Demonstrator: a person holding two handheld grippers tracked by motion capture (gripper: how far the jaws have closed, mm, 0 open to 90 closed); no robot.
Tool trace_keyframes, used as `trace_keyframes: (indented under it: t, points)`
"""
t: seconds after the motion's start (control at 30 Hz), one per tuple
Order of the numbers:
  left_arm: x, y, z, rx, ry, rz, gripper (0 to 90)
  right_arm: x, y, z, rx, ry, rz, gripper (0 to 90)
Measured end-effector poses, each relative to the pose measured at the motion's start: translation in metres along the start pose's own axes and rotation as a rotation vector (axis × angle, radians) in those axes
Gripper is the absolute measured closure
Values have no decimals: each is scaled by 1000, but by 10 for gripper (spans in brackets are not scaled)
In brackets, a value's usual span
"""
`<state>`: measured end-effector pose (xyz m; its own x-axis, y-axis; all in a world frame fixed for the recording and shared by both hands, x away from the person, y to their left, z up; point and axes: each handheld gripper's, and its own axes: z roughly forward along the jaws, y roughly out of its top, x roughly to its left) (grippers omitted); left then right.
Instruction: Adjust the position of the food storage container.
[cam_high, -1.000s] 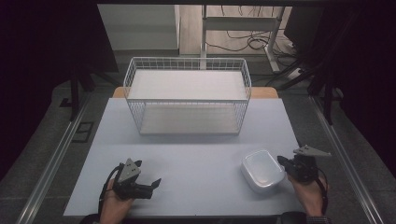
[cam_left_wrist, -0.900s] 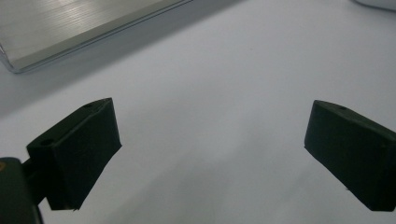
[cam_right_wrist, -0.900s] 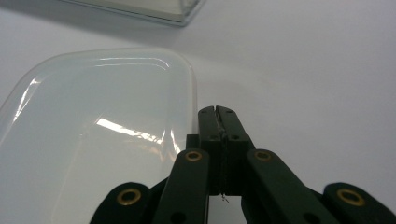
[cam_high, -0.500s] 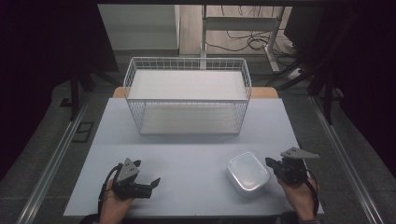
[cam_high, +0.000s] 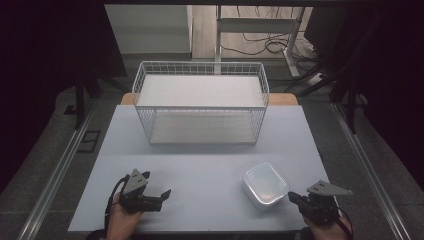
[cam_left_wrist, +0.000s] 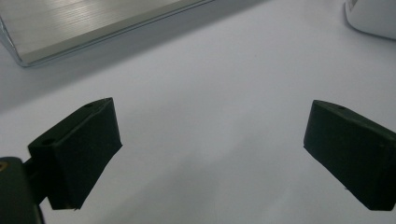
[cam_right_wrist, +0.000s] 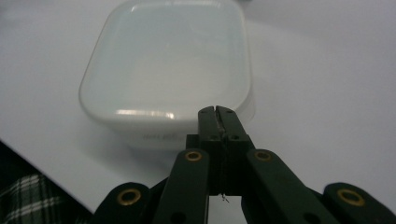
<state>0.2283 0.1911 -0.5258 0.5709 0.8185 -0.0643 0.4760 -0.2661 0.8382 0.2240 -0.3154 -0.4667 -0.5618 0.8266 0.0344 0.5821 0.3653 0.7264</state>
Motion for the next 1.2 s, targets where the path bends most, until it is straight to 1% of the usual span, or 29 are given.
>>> trace_keyframes:
  t: [0.13,0.17,0.27,0.33,0.37,0.4,0.43,0.5,0.53,0.6,0.67,0.77,0.8,0.83,0.87,0.9,0.93,0.97,1.0,1.03,1.07,1.1,1.13,1.17,1.2]
  points:
    - [1,0,0,-5,-4,-11,34,1,-6,11,63,35,-1,892]
    - [1,0,0,-5,-6,-13,34,0,-7,16,77,34,2,892]
    - [1,0,0,-5,-6,-15,34,-2,-5,19,72,27,2,892]
    - [0,0,1,-2,-10,-15,34,-6,-1,22,68,20,13,892]
    - [0,1,1,-1,-10,-12,34,-10,2,27,64,34,28,892]
    - [0,1,1,-1,-10,-12,34,-10,2,27,64,34,28,892]
    - [-1,1,1,0,-11,-11,33,-14,4,34,72,34,28,892]
    - [-1,1,2,3,-10,-10,33,-15,6,37,77,38,33,892]
    - [-1,1,2,3,-12,-10,31,-19,9,43,77,33,32,892]
    - [-2,1,3,3,-14,-10,29,-21,12,45,76,29,30,892]
    - [-2,1,3,4,-13,-8,26,-28,21,55,75,15,33,892]
    - [-2,2,3,4,-15,-9,24,-33,26,61,71,19,42,892]
    - [-2,2,4,4,-19,-12,23,-34,29,64,74,19,44,892]
    - [-2,3,5,-5,-42,-21,22,-38,34,70,68,16,39,892]
    - [-2,3,5,-5,-42,-21,27,-38,34,70,68,16,39,892]
    - [-1,5,7,-6,-45,-27,48,-40,39,76,68,19,47,892]
    - [-2,6,8,-1,-41,-29,48,-40,39,76,68,19,47,892]
    - [-3,11,13,10,-35,-9,132,-41,43,81,64,27,47,892]
    - [-3,11,13,10,-35,-9,179,-41,43,81,64,27,47,892]
    - [-4,16,18,19,-21,11,236,-40,47,87,66,39,44,892]
    - [-4,16,18,19,-21,11,299,-40,47,87,66,39,44,892]
    - [-2,21,25,19,-45,5,365,-38,51,92,65,45,35,892]
    - [-2,21,25,19,-45,5,419,-38,51,92,65,45,35,892]
    - [0,25,33,35,-52,-9,478,-37,56,97,65,52,36,892]
    - [0,25,33,35,-52,-9,552,-37,56,97,65,52,36,892]
